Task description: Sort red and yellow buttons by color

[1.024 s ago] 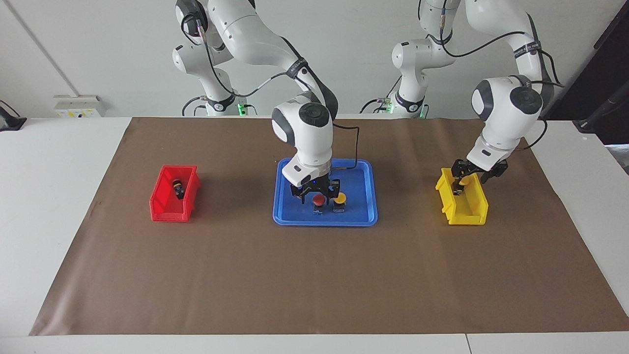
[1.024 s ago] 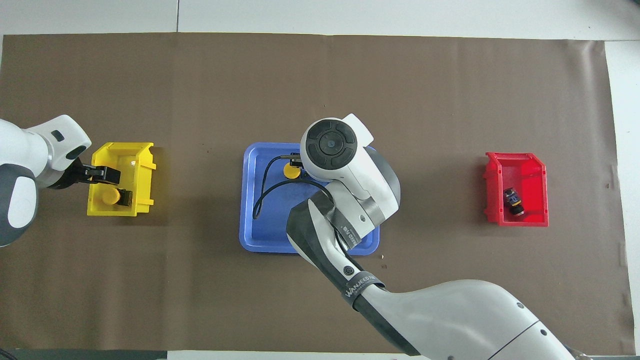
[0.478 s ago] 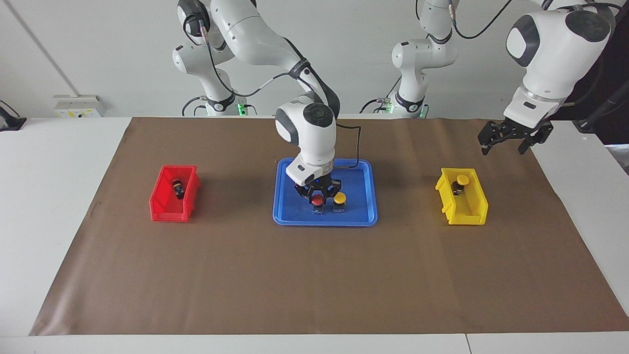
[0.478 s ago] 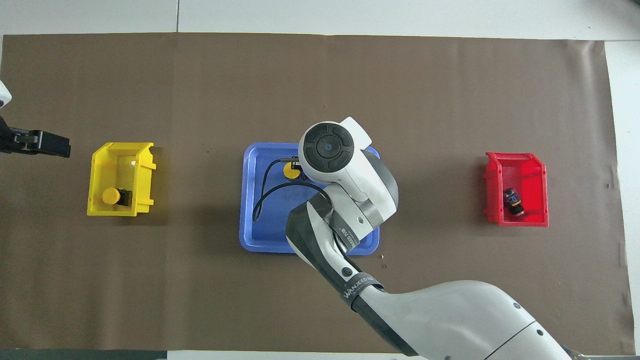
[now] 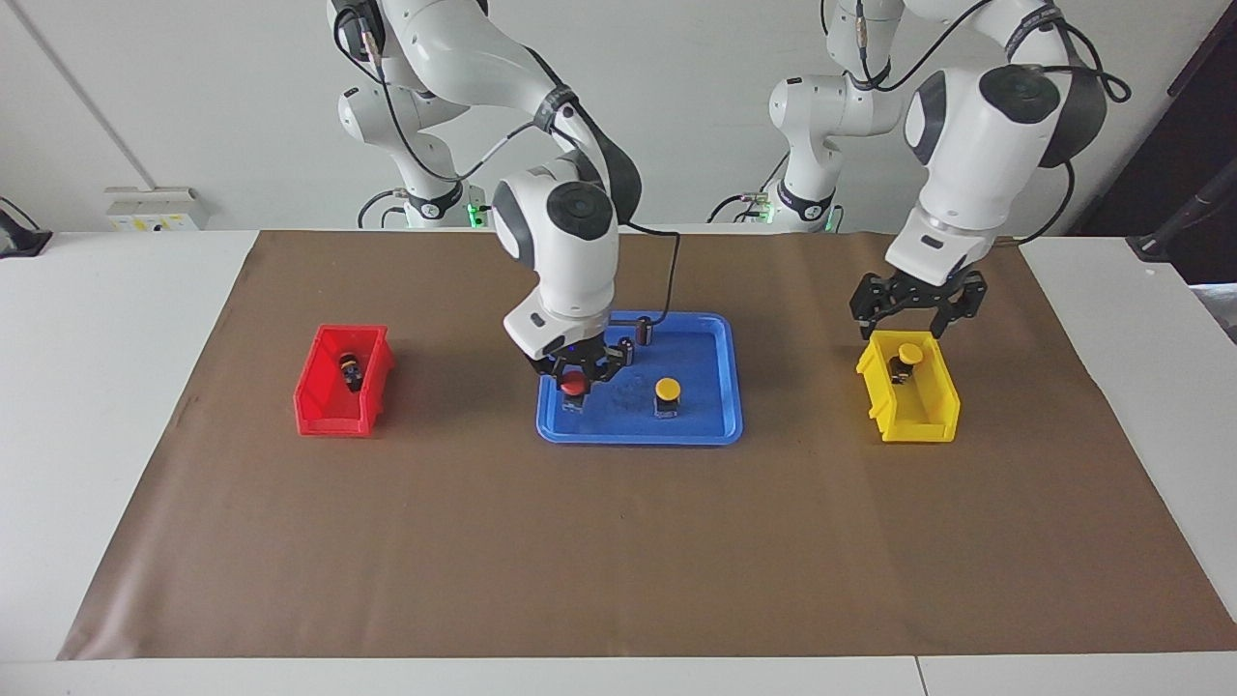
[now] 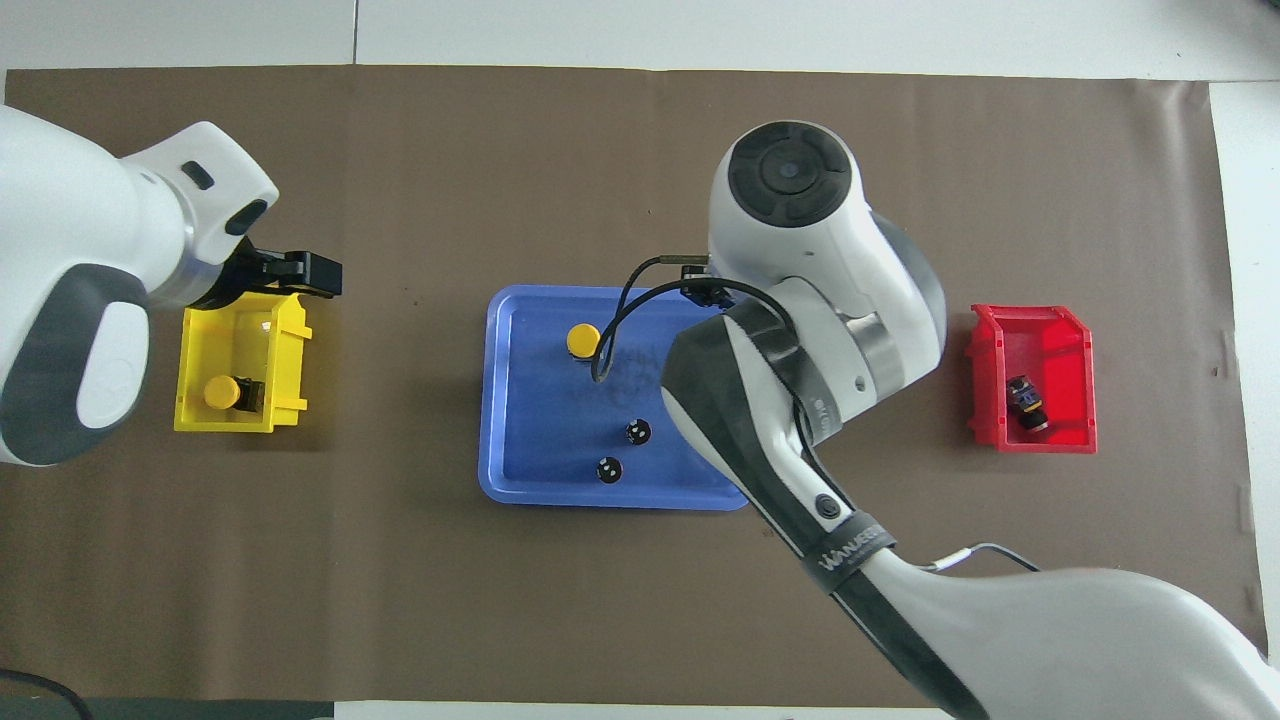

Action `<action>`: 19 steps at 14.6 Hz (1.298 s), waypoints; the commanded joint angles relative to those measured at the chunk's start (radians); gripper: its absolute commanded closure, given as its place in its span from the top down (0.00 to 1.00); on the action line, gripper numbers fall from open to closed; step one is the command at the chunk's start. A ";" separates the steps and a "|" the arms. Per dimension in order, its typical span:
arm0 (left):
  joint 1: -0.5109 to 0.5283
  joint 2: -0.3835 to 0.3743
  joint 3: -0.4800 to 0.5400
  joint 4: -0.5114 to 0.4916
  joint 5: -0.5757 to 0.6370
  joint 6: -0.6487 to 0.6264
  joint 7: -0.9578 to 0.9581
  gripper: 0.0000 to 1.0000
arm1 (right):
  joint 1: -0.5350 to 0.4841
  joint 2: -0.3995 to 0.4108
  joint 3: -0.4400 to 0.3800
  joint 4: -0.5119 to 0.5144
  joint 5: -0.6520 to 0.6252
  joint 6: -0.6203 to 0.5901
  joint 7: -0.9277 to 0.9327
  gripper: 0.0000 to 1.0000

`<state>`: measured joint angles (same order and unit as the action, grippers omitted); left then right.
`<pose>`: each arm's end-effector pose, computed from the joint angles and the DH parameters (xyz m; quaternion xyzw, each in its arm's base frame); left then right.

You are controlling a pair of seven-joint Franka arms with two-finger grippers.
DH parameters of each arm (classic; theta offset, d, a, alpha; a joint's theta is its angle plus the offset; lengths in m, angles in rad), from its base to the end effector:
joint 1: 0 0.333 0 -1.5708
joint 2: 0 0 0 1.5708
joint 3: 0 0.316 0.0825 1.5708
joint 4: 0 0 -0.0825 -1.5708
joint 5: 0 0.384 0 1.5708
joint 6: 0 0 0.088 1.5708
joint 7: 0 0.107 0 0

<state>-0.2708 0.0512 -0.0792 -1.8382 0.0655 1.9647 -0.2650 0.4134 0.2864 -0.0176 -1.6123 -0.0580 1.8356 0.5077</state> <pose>0.5512 -0.1959 0.5026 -0.9974 0.0537 -0.0446 0.0159 0.5916 0.2433 0.4551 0.9979 -0.0471 -0.0152 0.0410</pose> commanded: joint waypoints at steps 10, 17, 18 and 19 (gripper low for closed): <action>-0.343 0.294 0.016 0.051 -0.006 0.250 -0.378 1.00 | -0.528 -0.392 0.016 -0.553 0.015 0.236 -0.827 0.24; -0.350 0.300 0.015 0.051 -0.009 0.270 -0.402 0.80 | -0.545 -0.360 0.016 -0.661 0.017 0.457 -0.841 0.25; -0.350 0.305 0.015 0.051 -0.009 0.272 -0.402 0.78 | -0.545 -0.346 0.016 -0.669 0.017 0.488 -0.841 0.25; -0.352 0.314 0.015 0.051 -0.009 0.272 -0.402 0.70 | -0.545 -0.334 0.016 -0.672 0.017 0.508 -0.842 0.27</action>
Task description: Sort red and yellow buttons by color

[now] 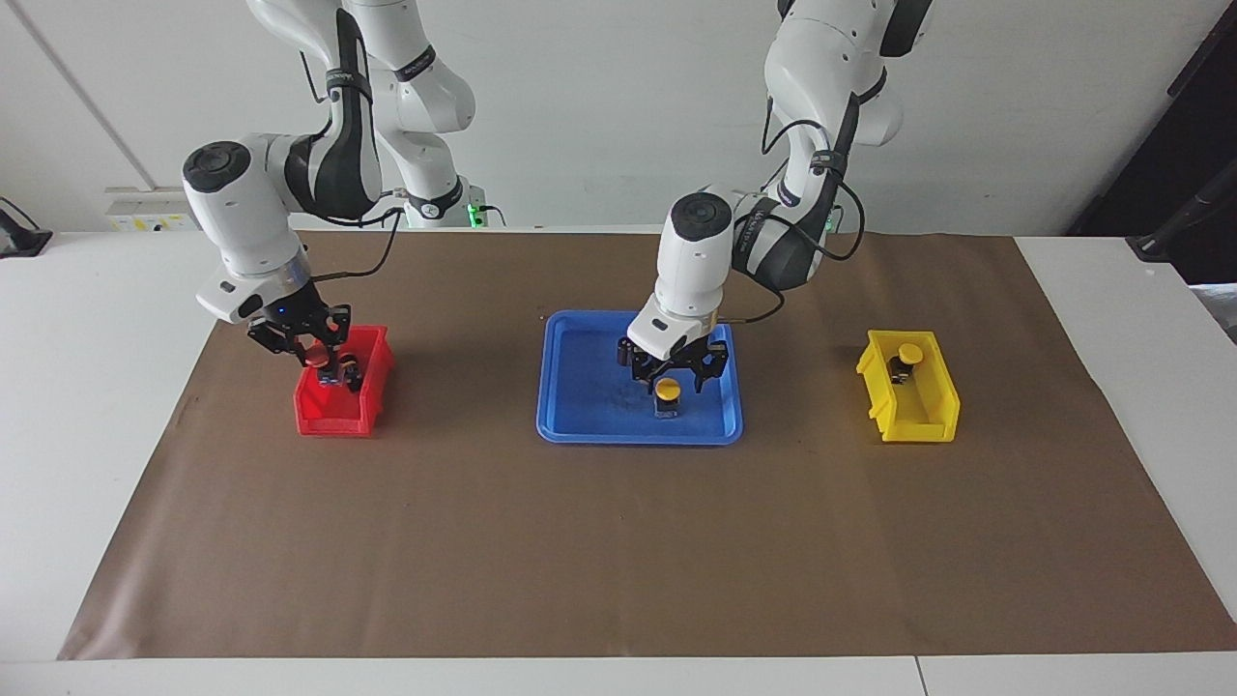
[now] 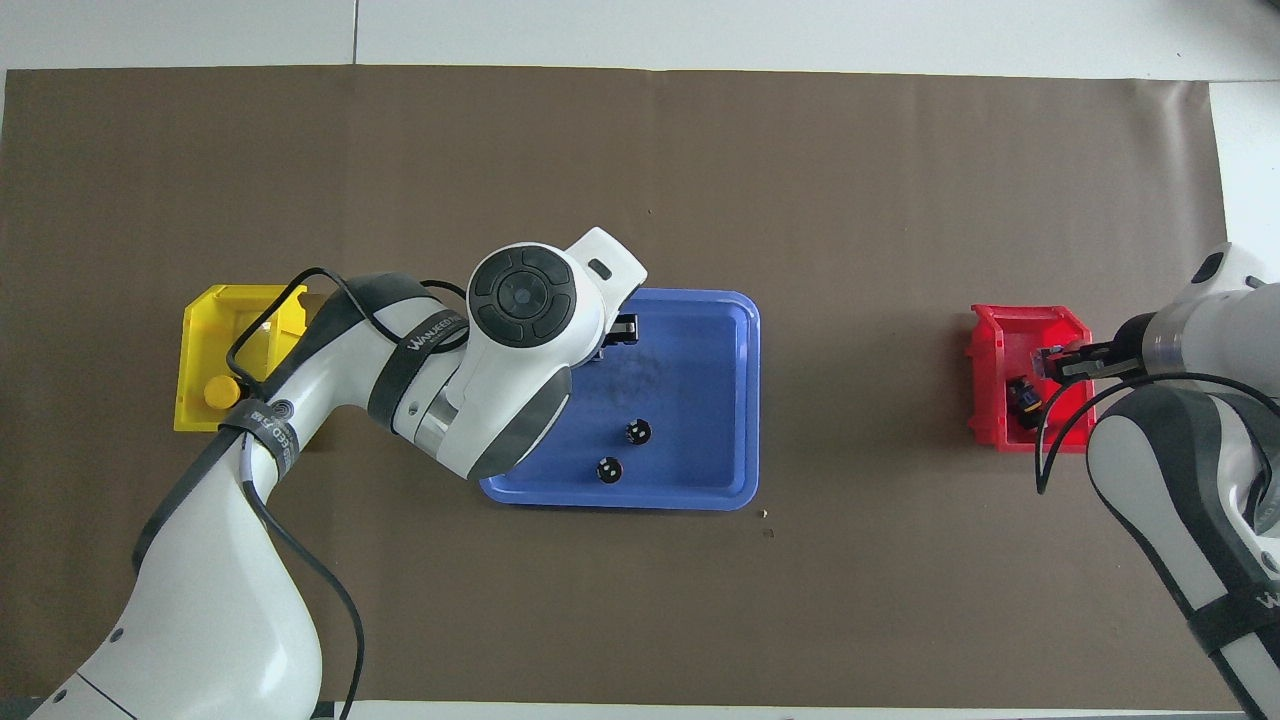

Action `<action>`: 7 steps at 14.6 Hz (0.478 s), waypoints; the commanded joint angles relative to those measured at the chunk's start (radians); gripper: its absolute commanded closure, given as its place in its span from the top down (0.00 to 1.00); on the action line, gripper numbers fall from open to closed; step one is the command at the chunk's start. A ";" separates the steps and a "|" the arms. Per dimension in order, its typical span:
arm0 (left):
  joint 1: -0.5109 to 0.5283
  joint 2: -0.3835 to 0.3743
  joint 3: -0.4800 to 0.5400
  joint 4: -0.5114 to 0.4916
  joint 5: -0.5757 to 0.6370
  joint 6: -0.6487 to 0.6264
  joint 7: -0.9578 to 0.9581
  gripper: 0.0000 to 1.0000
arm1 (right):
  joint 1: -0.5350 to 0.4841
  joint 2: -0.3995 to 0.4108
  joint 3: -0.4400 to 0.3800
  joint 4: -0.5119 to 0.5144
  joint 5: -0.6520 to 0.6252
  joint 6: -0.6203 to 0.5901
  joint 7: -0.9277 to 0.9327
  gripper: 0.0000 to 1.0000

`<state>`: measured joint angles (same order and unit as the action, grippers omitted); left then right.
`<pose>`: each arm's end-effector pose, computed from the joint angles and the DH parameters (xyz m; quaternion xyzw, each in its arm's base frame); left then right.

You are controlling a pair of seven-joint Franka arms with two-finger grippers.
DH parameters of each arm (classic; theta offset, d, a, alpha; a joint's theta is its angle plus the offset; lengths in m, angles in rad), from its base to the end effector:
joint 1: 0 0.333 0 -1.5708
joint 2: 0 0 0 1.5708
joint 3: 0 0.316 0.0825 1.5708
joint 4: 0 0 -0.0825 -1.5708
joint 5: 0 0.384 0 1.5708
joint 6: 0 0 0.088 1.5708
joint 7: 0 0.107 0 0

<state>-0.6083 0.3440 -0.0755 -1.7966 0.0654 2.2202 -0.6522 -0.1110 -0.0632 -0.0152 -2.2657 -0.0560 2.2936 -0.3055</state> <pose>0.5062 -0.4051 0.3659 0.9986 -0.0318 0.0405 0.0139 0.5141 -0.0665 0.3949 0.9930 0.1069 0.0399 0.0306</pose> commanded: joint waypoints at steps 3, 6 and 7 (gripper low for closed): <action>-0.027 0.023 0.011 0.010 -0.010 0.018 -0.026 0.53 | -0.013 0.034 0.014 -0.018 0.015 0.087 -0.021 0.29; -0.027 0.023 0.011 0.011 -0.009 0.012 -0.026 0.09 | -0.010 0.036 0.014 -0.020 0.016 0.096 -0.020 0.36; -0.027 0.023 0.011 0.020 -0.010 -0.003 -0.027 0.02 | -0.010 0.036 0.014 -0.020 0.016 0.101 -0.020 0.61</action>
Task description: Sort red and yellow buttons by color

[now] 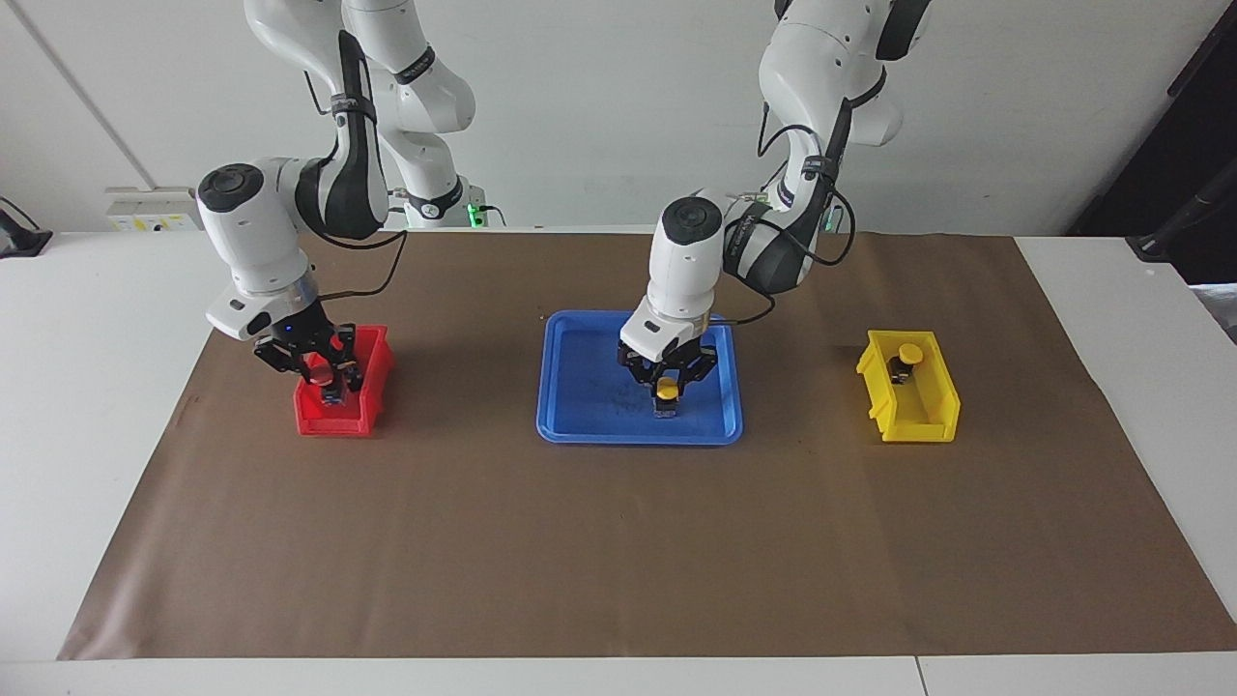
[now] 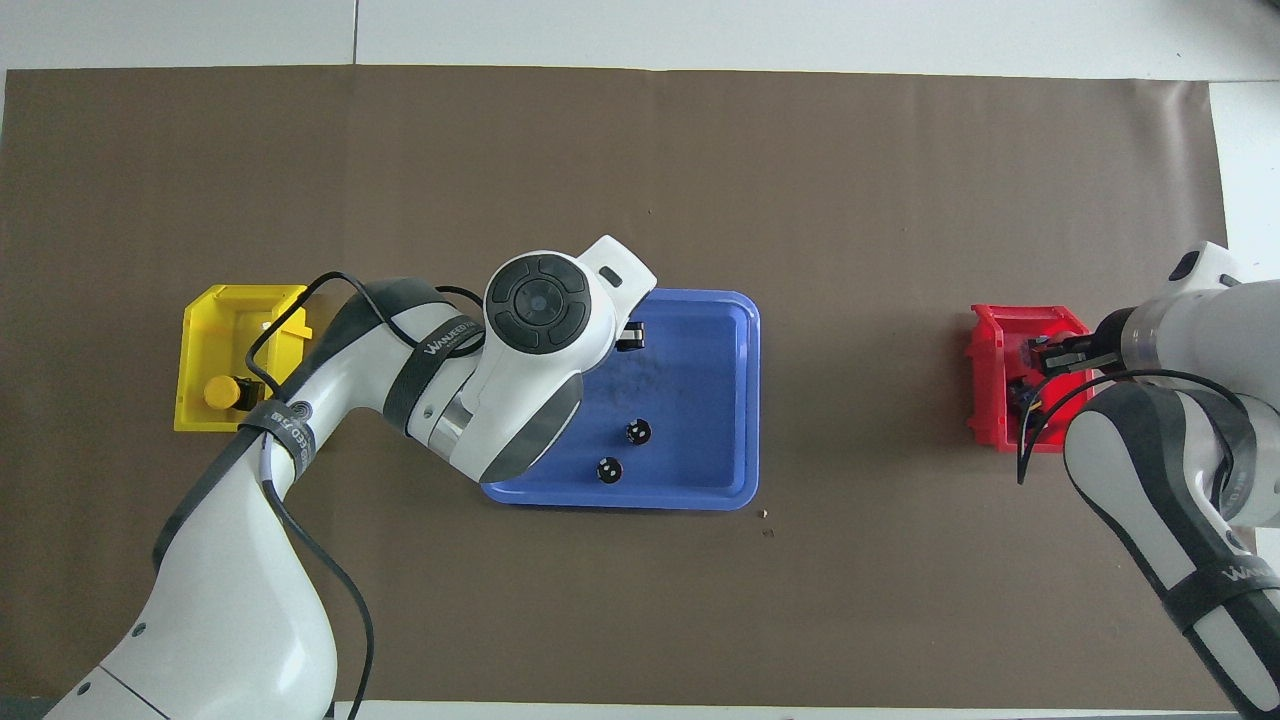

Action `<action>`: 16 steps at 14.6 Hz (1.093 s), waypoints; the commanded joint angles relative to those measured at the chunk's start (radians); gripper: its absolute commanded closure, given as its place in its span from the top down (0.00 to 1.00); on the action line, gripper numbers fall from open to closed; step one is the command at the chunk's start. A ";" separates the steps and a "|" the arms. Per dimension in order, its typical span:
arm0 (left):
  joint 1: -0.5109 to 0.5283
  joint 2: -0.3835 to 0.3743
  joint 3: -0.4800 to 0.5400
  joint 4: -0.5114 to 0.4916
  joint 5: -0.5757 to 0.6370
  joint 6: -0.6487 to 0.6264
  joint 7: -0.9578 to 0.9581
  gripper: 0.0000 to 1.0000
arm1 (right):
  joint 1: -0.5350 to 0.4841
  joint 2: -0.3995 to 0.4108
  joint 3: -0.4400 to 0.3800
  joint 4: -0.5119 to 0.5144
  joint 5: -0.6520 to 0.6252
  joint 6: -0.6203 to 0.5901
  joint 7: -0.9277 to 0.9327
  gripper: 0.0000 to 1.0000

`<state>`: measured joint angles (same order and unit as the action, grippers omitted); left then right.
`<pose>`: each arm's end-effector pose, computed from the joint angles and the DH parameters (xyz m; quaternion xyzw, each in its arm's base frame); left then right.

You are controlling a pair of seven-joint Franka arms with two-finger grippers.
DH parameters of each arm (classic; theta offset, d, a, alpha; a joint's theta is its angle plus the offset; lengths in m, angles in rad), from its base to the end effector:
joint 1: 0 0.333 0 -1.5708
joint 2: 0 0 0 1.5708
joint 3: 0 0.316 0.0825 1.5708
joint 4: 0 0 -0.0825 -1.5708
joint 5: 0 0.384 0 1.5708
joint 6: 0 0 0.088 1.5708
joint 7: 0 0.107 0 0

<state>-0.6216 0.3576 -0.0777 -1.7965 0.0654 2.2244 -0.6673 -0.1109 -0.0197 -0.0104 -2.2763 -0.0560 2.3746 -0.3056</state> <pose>0.5006 -0.4133 0.3576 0.9988 -0.0320 0.0361 0.0124 0.5217 -0.0642 0.3753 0.9919 0.1107 0.0533 0.0325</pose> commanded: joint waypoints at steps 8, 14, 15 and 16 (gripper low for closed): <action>0.268 -0.181 0.027 0.132 0.001 -0.403 0.295 0.02 | 0.043 -0.029 0.015 0.216 0.016 -0.337 0.068 1.00; 0.581 -0.302 0.027 -0.065 -0.001 -0.295 0.701 0.02 | 0.073 -0.037 0.014 0.506 0.018 -0.720 0.197 1.00; 0.614 -0.325 0.026 -0.129 -0.001 -0.234 0.740 0.02 | 0.068 -0.039 0.009 0.536 0.019 -0.759 0.197 1.00; 0.628 -0.336 0.027 -0.180 -0.001 -0.186 0.750 0.02 | 0.065 -0.042 0.006 0.561 0.019 -0.788 0.197 1.00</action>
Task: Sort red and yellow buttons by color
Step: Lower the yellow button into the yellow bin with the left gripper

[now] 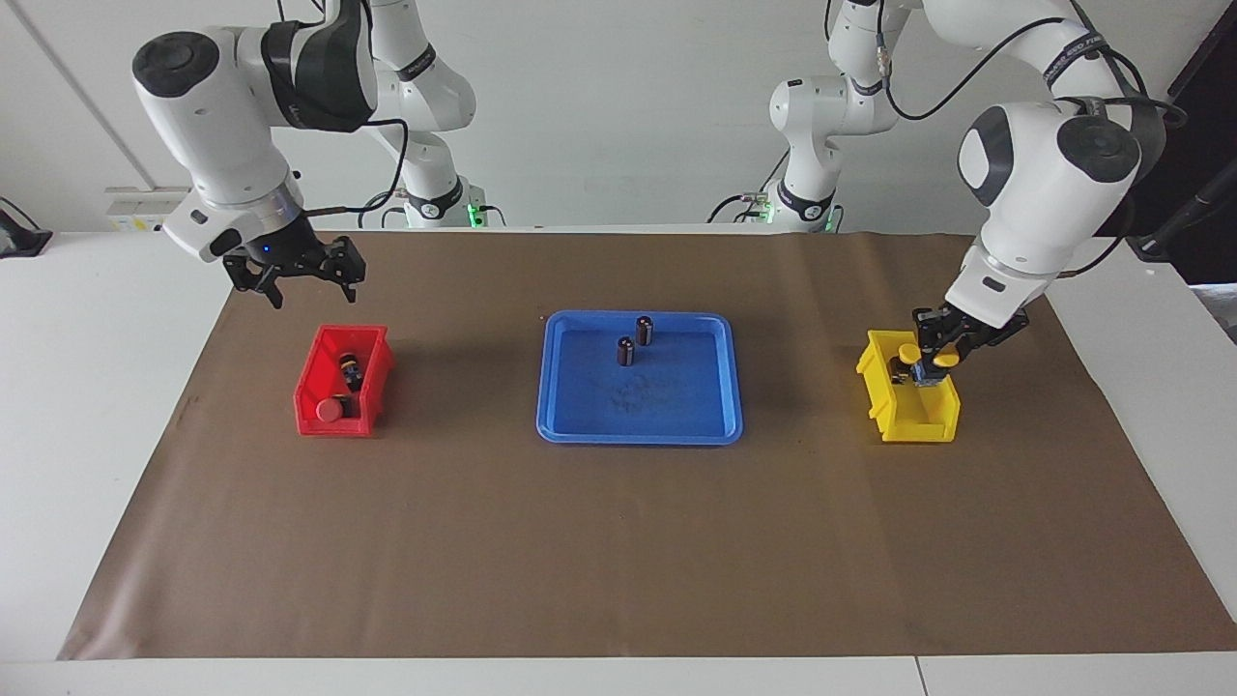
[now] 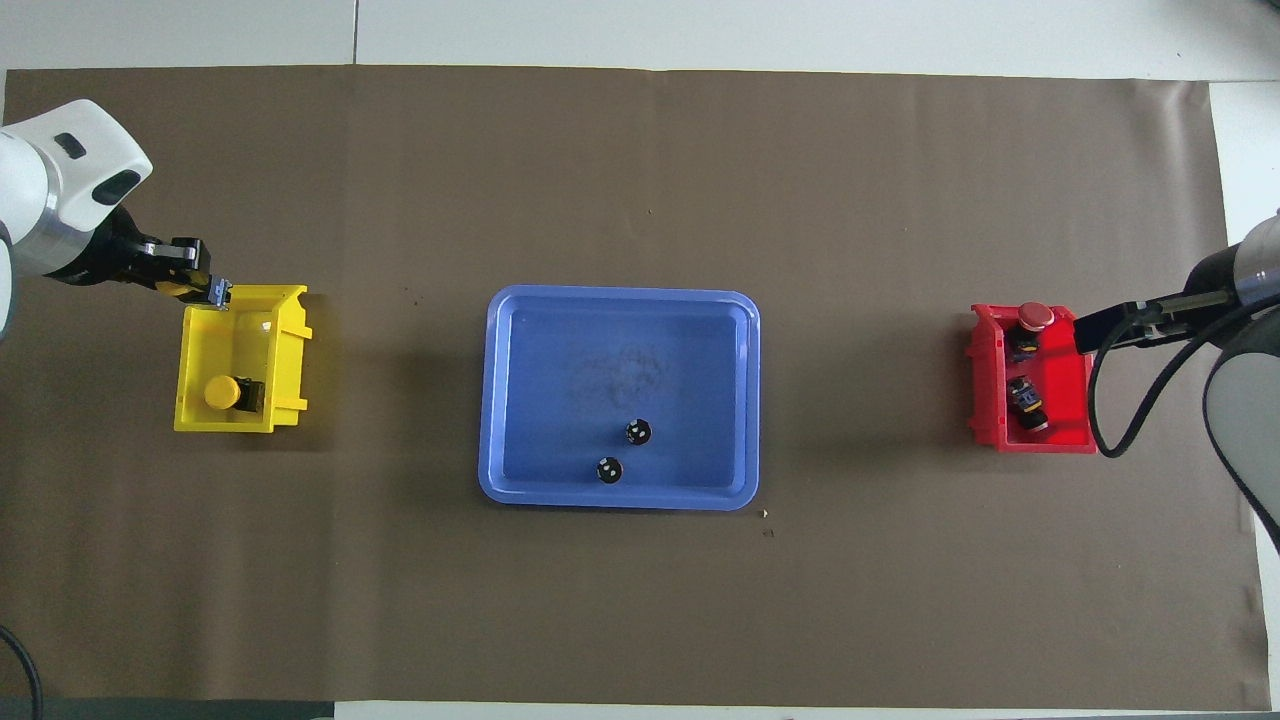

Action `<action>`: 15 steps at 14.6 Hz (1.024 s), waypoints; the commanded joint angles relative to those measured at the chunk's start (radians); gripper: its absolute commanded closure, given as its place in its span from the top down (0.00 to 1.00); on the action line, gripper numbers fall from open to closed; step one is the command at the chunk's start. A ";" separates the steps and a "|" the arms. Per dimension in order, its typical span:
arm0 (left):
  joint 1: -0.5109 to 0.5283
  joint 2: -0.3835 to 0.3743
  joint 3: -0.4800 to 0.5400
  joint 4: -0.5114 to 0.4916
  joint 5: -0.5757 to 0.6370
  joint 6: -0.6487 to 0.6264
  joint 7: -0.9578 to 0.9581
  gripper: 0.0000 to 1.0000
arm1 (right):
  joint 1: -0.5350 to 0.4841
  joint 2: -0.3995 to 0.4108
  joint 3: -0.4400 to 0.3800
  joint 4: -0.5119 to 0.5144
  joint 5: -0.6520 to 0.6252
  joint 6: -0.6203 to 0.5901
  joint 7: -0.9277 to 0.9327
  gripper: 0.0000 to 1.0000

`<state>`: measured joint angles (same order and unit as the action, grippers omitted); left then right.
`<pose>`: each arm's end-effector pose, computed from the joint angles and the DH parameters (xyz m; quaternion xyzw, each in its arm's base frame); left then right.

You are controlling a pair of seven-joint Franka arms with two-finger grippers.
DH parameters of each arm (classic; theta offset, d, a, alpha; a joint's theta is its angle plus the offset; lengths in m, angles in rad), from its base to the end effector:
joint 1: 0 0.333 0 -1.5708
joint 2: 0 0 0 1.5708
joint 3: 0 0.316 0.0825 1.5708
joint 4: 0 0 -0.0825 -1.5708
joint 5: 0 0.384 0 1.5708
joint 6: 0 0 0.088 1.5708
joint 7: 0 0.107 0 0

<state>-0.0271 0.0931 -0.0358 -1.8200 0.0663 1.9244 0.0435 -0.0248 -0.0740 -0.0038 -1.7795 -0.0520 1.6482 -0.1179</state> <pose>0.5893 -0.0319 0.4829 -0.9975 0.0643 -0.0060 0.0294 0.5319 -0.0205 0.5727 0.9981 0.0474 -0.0304 0.0235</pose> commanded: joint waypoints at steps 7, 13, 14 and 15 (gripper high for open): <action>0.042 -0.055 -0.016 -0.341 -0.002 0.347 0.039 0.02 | -0.105 0.034 -0.005 0.199 0.017 -0.174 0.004 1.00; 0.033 -0.023 -0.016 -0.351 -0.002 0.400 0.039 0.46 | -0.037 0.056 -0.064 0.196 0.014 -0.174 0.007 1.00; 0.030 -0.021 -0.018 -0.344 -0.002 0.393 0.038 0.52 | -0.052 0.051 -0.049 0.198 0.014 -0.174 0.009 1.00; 0.023 -0.015 -0.018 -0.326 -0.002 0.384 0.038 0.56 | -0.076 0.046 -0.023 0.198 0.014 -0.174 0.011 1.00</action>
<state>0.0067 0.0793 -0.0540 -2.1629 0.0663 2.3065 0.0727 -0.0670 -0.0237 -0.0619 -1.6018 -0.0514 1.4918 -0.1178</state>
